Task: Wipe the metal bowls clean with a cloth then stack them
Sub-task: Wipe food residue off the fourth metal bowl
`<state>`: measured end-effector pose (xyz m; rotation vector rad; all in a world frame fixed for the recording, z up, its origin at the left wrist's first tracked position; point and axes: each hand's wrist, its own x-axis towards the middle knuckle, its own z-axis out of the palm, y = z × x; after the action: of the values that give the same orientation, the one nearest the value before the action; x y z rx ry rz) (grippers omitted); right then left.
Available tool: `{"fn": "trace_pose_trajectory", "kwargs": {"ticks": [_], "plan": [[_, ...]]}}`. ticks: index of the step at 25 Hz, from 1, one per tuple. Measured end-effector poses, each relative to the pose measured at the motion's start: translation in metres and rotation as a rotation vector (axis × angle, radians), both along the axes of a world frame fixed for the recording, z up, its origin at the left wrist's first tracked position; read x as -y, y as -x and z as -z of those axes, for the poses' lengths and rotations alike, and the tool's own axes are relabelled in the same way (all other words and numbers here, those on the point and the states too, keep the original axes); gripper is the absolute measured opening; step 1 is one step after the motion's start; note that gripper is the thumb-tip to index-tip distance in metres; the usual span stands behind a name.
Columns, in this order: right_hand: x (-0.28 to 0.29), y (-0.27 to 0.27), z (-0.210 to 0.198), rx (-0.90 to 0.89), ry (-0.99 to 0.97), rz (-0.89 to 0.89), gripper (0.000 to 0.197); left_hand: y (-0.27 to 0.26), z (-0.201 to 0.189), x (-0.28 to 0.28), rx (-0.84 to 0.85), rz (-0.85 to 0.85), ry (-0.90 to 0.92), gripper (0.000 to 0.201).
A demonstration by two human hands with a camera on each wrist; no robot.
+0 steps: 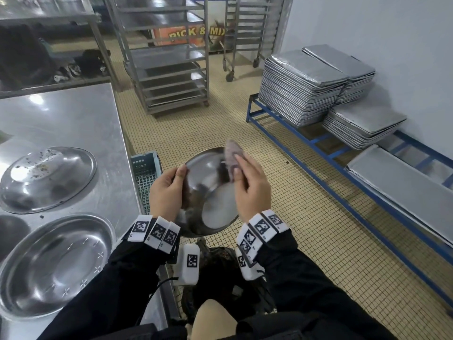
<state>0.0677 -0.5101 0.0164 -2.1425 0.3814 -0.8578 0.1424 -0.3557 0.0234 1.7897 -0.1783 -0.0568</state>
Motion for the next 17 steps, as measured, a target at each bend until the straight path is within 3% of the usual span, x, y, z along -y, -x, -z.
{"fn": "trace_pose_trajectory", "kwargs": {"ticks": [3,5,7,10,13,15,17], "plan": [[-0.031,-0.012,-0.002,-0.101,0.334,-0.023,0.043,0.003,-0.005,0.007,0.102,0.027,-0.064,0.030],[-0.032,-0.017,-0.001,-0.144,0.318,0.083,0.046,0.005,-0.006,0.008,0.131,0.000,-0.073,0.033],[-0.019,-0.020,0.000,-0.173,0.165,0.151,0.046,0.007,-0.006,0.005,0.126,-0.013,-0.056,0.034],[0.010,-0.021,0.015,-0.288,-0.332,0.232,0.042,0.005,-0.002,-0.001,0.084,-0.053,0.001,0.039],[0.022,-0.008,0.036,-0.255,-0.705,0.259,0.035,-0.002,0.003,-0.004,0.011,-0.075,0.077,0.039],[0.028,0.000,0.038,-0.247,-0.829,0.226,0.028,-0.003,0.008,-0.006,-0.034,-0.072,0.092,0.043],[0.036,0.003,0.037,-0.252,-0.803,0.217,0.025,-0.002,0.016,-0.009,-0.088,-0.074,0.118,0.035]]}}
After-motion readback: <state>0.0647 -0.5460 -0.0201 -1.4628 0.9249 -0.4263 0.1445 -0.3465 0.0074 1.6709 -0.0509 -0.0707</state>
